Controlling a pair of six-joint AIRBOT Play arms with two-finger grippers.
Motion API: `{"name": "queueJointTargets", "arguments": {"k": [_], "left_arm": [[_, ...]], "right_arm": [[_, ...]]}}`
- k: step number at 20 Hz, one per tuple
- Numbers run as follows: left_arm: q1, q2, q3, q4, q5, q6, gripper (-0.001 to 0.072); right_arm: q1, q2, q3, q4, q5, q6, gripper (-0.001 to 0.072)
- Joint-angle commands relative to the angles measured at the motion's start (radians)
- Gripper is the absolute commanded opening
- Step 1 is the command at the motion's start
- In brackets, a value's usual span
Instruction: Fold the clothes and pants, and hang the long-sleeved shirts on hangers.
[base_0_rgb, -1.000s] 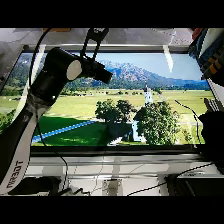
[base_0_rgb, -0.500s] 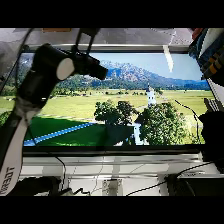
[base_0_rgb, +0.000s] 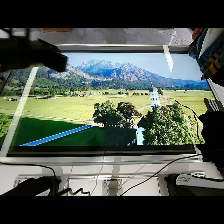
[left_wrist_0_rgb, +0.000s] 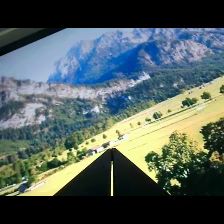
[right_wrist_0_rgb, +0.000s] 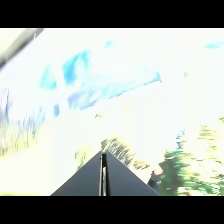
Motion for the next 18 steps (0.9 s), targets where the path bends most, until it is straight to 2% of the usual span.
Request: {"name": "queueJointTargets", "arguments": {"k": [1, 4, 7, 12, 18], "left_arm": [[0.084, 0.075, -0.043, 0.000, -0.039, 0.010, 0.0009], [0.142, 0.145, -0.174, 0.000, -0.032, 0.008, 0.0010], [0.161, 0.160, -0.237, -0.001, -0.087, 0.008, 0.0009], [0.161, 0.149, -0.251, -0.041, -0.094, -0.003, 0.0010], [0.161, 0.146, -0.251, -0.038, -0.094, -0.003, 0.0009]], "right_arm": [[0.299, 0.082, 0.003, -0.203, 0.026, -0.025, 0.0016], [0.512, 0.100, -0.024, -0.531, 0.074, -0.025, 0.0016], [0.582, 0.099, -0.061, -0.669, 0.138, -0.024, 0.0017], [0.580, 0.099, -0.079, -0.618, 0.121, 0.018, 0.0018], [0.580, 0.099, -0.079, -0.607, 0.080, 0.022, 0.0018]]}}
